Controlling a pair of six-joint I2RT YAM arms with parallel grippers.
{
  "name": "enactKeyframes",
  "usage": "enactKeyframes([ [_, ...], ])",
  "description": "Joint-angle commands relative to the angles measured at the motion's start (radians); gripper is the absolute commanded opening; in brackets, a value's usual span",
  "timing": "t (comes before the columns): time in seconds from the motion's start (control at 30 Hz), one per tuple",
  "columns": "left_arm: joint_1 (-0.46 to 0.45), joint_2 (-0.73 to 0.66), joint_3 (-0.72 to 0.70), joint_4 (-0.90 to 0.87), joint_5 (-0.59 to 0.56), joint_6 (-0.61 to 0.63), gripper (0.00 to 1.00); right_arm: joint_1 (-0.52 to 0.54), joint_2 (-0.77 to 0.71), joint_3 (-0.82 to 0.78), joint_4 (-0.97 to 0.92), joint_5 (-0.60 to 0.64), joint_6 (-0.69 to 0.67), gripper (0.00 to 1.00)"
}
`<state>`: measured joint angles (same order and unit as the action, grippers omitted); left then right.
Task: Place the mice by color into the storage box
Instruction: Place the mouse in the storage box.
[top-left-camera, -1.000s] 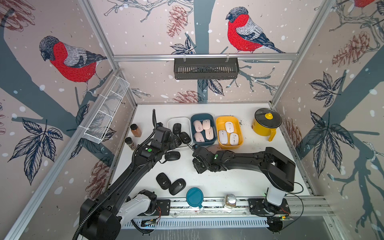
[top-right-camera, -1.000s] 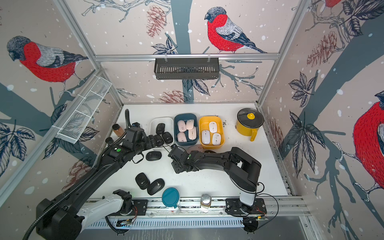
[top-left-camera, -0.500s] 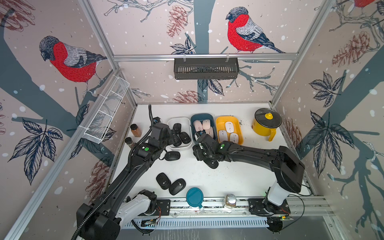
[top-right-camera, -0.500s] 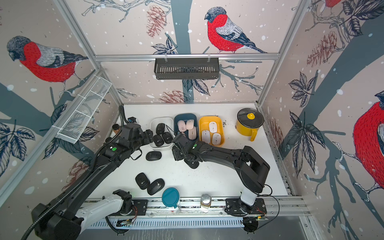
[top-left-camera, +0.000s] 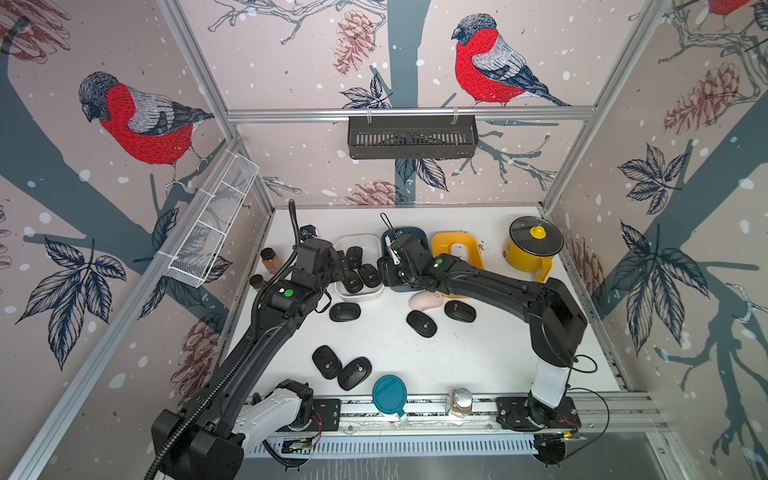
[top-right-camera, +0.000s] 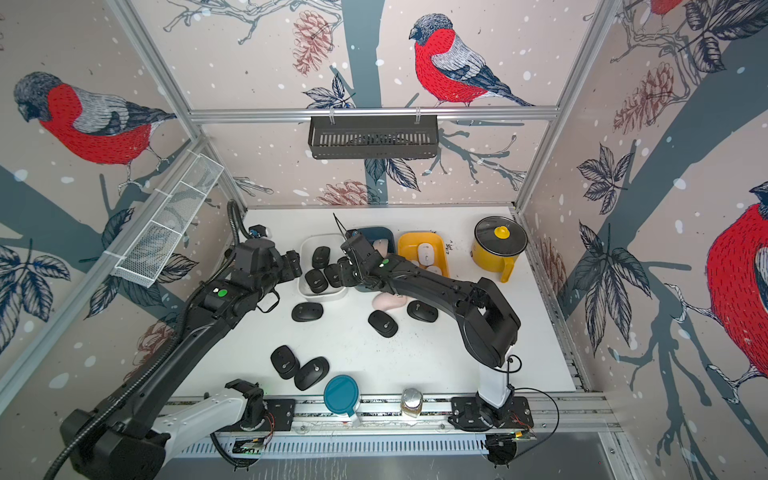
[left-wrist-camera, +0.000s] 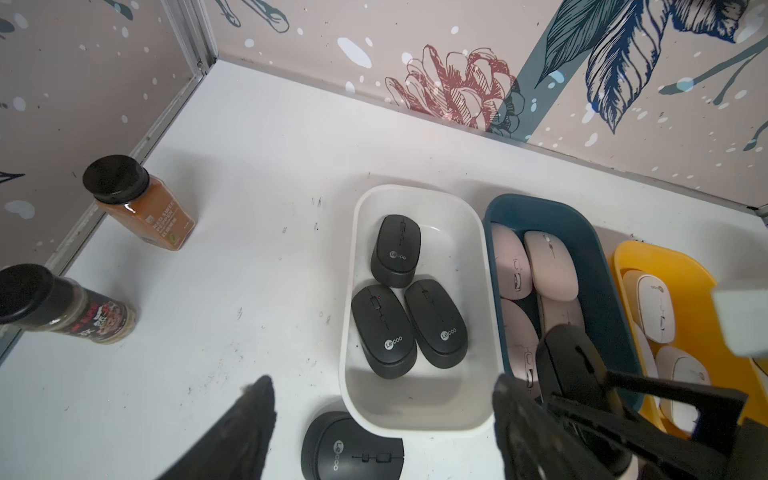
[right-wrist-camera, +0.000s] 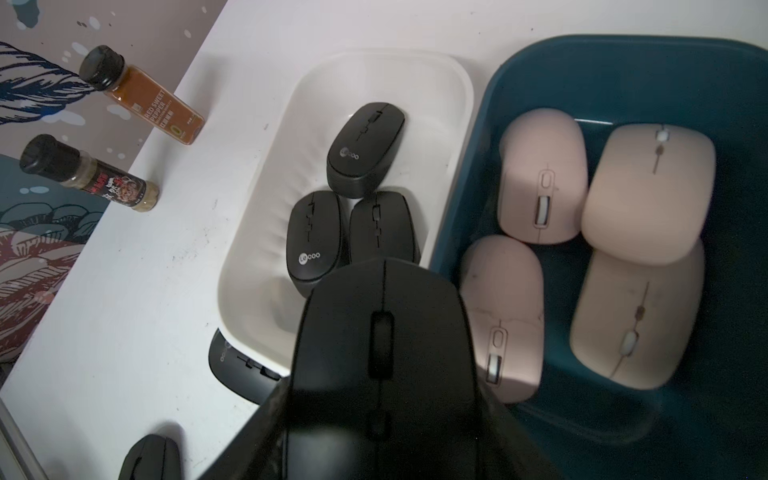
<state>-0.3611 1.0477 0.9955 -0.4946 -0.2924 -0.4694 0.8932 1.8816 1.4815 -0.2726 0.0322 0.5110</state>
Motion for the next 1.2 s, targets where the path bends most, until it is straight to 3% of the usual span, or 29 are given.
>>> enactKeyframes([
  [0.0,0.013,0.0,0.029,0.015,-0.024,0.03,0.81,-0.007,0.048,0.074,-0.009,-0.008,-0.039,0.61],
  [1.17,0.032,-0.088,-0.07,0.061,-0.051,0.067,0.83,-0.046,0.484,0.548,-0.104,-0.011,-0.11,0.62],
])
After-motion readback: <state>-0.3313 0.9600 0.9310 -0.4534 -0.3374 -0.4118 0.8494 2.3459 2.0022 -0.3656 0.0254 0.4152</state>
